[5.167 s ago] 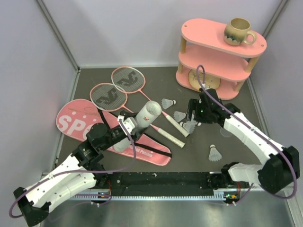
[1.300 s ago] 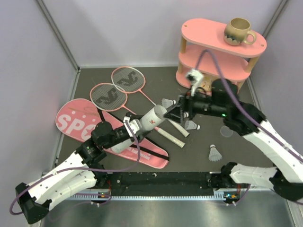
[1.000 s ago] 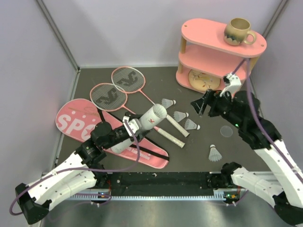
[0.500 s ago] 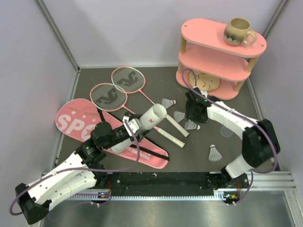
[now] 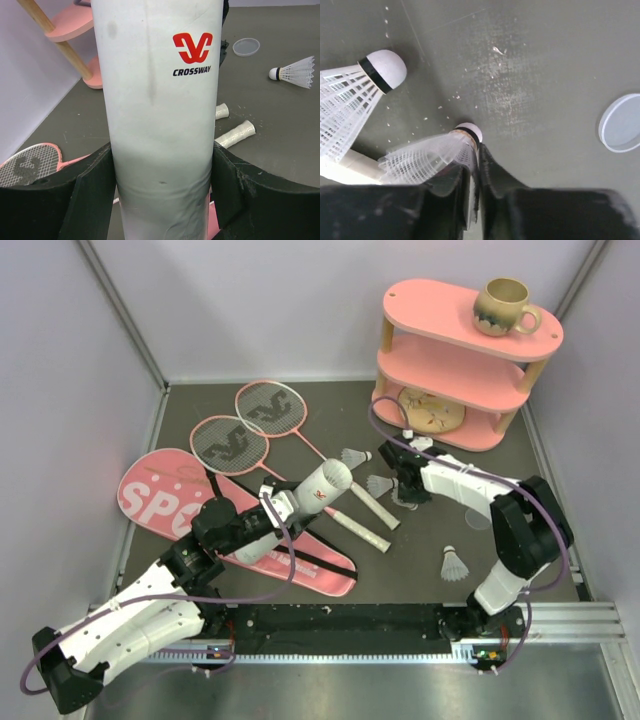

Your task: Pack up the badminton gear

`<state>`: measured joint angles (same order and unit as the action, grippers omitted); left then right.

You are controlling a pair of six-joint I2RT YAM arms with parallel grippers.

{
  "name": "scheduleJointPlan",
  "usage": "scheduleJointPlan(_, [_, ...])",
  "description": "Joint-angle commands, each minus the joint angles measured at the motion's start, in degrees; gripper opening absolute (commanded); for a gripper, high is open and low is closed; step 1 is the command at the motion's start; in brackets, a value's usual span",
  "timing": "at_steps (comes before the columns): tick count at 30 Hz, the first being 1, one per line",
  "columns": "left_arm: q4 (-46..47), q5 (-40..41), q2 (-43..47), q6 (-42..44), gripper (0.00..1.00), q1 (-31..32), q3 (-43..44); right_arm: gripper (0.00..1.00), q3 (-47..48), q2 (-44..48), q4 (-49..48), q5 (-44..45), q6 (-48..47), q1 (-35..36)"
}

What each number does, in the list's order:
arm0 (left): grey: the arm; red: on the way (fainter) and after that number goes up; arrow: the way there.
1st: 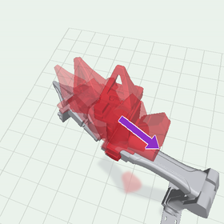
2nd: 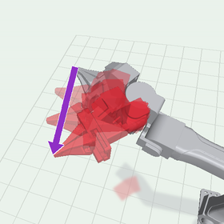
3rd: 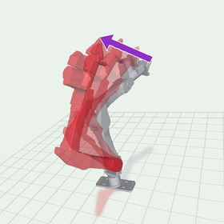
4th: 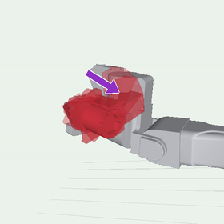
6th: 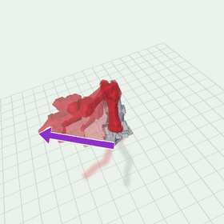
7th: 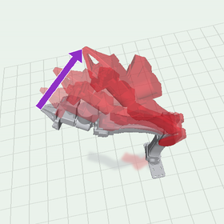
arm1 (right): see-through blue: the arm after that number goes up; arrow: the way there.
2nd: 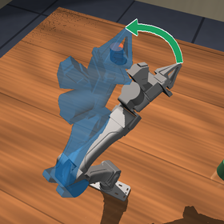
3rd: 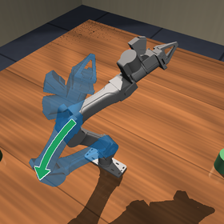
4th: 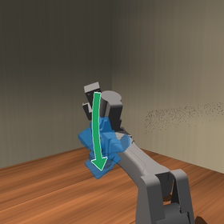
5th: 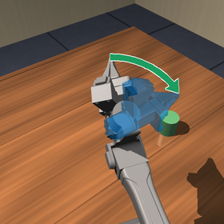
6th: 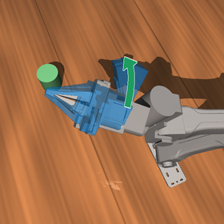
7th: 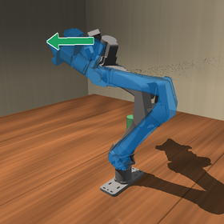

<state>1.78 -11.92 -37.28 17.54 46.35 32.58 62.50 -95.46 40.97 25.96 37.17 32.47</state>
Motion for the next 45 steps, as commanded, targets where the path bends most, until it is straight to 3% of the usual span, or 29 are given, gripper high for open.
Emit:
scheduleJointPlan(1, [1.12, 0.67, 0.10, -0.31, 0.09, 0.23, 0.03, 0.04, -0.89, 8.07, 0.69, 2.44, -2.26, 0.49])
scheduleJointPlan(5, [1.12, 0.41, 0.10, -0.40, 0.09, 0.23, 0.12, 0.00, -0.01, 16.67, 0.87, -0.81, -7.10, 0.32])
scheduleJointPlan(8, [1.03, 0.23, 0.10, -0.49, 0.09, 0.32, 0.12, 0.00, 2.00, 24.84, 0.43, -9.05, -10.70, -0.21])
scheduleJointPlan(13, [0.94, -0.47, 0.01, -0.49, 0.09, 0.50, 0.29, 0.00, 5.78, 35.68, -5.98, -34.01, -14.75, -1.97])
scheduleJointPlan(22, [0.59, -1.43, 0.36, -0.40, 0.09, 0.59, 0.47, 0.00, 17.13, 33.95, -7.66, -61.71, -13.17, -1.71])
scheduleJointPlan(34, [0.24, -2.76, 0.71, -0.14, 0.09, 0.76, 0.29, 0.00, 19.24, 27.70, -9.42, -61.73, -12.91, 7.43])
scheduleJointPlan(36, [0.33, -2.58, 0.72, -0.14, 0.09, 0.85, 0.29, 0.09, 18.71, 28.05, -8.90, -60.33, -13.26, 7.52])
scheduleJointPlan(37, [0.42, -2.84, 0.63, -0.14, 0.09, 0.76, 0.38, 0.25, 18.19, 28.40, -8.63, -59.28, -13.87, 7.52])
scheduleJointPlan(40, [0.24, -2.84, 0.71, -0.14, 0.09, 0.94, 0.29, 0.39, 17.13, 29.37, -8.10, -56.89, -14.58, 7.52])
scheduleJointPlan(45, [0.42, -2.84, 0.63, -0.22, 0.09, 0.85, 0.38, 0.45, 16.25, 29.10, -6.34, -55.14, -15.90, 7.52])
